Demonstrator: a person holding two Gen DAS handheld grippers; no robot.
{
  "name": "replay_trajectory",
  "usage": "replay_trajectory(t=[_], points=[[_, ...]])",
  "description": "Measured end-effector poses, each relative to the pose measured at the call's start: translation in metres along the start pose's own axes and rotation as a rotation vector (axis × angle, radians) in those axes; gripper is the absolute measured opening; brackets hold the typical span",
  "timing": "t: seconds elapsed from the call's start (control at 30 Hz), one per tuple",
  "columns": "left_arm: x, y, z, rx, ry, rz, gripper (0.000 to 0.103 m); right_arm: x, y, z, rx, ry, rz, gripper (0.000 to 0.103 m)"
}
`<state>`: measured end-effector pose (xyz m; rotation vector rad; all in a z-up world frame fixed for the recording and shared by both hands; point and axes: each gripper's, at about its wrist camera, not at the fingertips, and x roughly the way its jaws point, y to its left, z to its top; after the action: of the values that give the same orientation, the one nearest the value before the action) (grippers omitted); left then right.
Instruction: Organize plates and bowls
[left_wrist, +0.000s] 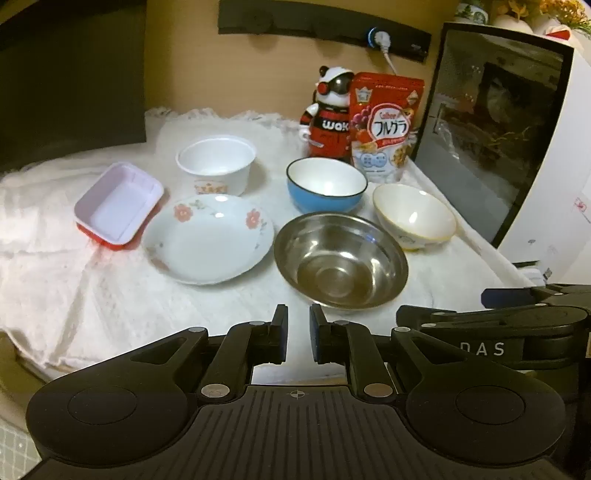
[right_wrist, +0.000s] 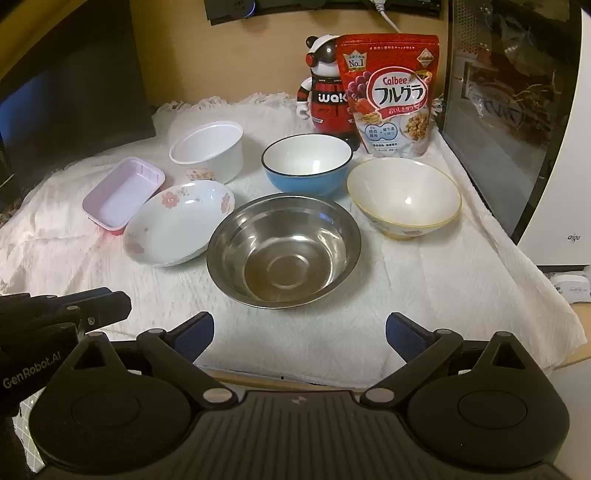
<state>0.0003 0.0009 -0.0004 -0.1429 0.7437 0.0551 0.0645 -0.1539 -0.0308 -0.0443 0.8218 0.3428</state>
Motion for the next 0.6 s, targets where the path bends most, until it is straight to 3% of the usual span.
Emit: replay_trajectory(t=[0.6], points=[[0.005,-0.001,0.002,-0.013,0.079,0.026,0.015,0.007,-0.002,0.000,0.008,0.027,0.005,0.100]])
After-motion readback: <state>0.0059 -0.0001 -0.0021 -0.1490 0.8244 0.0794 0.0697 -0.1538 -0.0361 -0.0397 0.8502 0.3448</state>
